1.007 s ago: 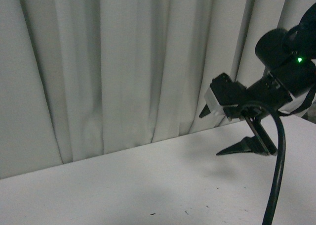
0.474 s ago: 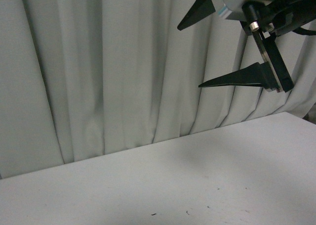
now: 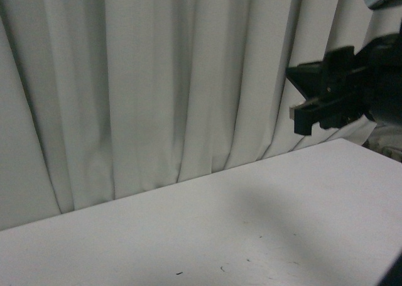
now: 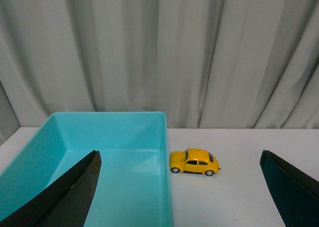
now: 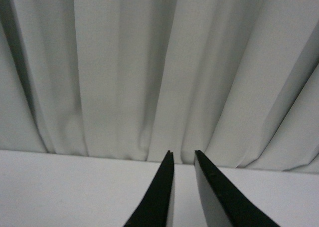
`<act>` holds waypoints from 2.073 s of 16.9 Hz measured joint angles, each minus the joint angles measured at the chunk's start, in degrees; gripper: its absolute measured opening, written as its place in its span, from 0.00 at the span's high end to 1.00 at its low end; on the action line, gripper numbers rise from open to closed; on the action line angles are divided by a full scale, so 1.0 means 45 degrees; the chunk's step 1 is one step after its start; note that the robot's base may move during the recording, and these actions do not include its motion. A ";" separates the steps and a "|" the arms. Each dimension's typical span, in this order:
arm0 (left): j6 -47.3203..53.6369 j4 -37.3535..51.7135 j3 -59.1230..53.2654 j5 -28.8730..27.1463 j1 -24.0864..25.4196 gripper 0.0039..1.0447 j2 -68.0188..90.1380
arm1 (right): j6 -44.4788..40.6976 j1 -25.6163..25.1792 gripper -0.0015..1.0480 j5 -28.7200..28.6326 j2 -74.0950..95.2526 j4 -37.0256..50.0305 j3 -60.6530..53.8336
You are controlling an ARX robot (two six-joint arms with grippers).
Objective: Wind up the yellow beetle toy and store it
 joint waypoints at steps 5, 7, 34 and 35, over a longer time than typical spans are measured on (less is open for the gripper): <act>0.0000 0.0005 0.0000 -0.0005 0.0000 0.06 0.0000 | 0.1394 0.0000 0.98 0.0005 -0.2079 -0.0058 -0.1953; 0.0000 0.0000 0.0000 -0.0005 0.0000 0.06 0.0000 | 0.1443 0.0000 0.98 0.0005 -0.2803 -0.0306 -0.2419; -0.0005 0.0000 0.0000 -0.0005 0.0000 0.06 0.0000 | 0.1481 0.0000 0.98 0.0005 -1.0059 -0.5877 -0.3993; 0.0000 0.0000 0.0000 -0.0010 0.0000 0.06 0.0000 | 0.1486 0.0000 0.98 -0.0034 -1.1196 -0.7606 -0.3983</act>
